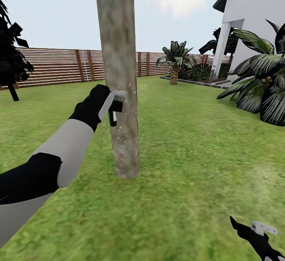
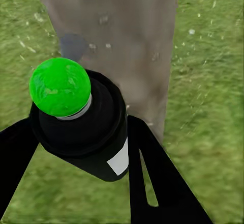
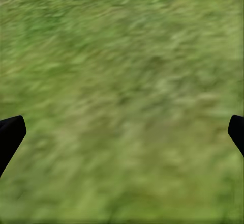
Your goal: In the garden, pick up the pesticide atomizer on the floor and spray pesticide onto both trees until each tree trunk is fully covered.
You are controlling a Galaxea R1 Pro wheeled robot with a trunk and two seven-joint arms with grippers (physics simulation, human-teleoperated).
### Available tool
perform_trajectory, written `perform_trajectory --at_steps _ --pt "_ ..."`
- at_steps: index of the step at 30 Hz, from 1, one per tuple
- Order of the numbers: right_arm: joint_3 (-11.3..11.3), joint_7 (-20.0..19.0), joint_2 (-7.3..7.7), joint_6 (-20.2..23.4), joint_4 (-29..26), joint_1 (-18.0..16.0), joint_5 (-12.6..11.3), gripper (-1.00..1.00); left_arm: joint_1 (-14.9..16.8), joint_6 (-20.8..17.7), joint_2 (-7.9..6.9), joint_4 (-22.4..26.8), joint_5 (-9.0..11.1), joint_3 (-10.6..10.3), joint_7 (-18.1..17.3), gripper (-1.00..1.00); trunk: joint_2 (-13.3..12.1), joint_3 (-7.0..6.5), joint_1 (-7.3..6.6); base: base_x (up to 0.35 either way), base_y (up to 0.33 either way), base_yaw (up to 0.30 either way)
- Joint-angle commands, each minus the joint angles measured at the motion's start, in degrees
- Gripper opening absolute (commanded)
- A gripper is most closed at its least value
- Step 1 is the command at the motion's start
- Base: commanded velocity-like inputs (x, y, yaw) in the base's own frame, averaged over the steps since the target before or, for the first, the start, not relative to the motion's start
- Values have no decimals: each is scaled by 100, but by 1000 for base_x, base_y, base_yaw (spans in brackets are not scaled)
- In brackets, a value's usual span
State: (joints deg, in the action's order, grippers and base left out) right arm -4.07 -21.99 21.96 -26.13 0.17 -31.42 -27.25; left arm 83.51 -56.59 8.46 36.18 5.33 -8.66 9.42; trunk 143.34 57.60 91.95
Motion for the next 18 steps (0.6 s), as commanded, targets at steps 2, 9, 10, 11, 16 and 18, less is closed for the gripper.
perform_trajectory --at_steps 2,9,10,11,16,18 --pt "-41 -51 1 -4 9 -4 -17 100 3 -16 -2 -219 47 -24 51 -100 3 5 -2 0 0 0" --pt "-41 -51 1 -5 6 -4 -17 100 -14 17 -19 -803 47 -28 41 -100 3 5 -2 0 0 0" --pt "-41 -51 1 -4 8 -4 -17 100 -18 24 -21 -918 47 -25 37 -100 3 5 -2 0 0 0" --pt "-41 -51 1 -5 8 -4 -17 100 -23 28 -22 -975 47 -24 34 -100 3 5 -2 0 0 0" --pt "-41 -51 1 -5 9 -4 -16 100 -43 291 -29 -1720 47 -21 24 -100 3 5 -2 0 0 0" --pt "-41 -51 1 0 9 -4 -16 100 -44 830 -35 -2380 47 -21 18 -100 3 5 -2 0 0 0"
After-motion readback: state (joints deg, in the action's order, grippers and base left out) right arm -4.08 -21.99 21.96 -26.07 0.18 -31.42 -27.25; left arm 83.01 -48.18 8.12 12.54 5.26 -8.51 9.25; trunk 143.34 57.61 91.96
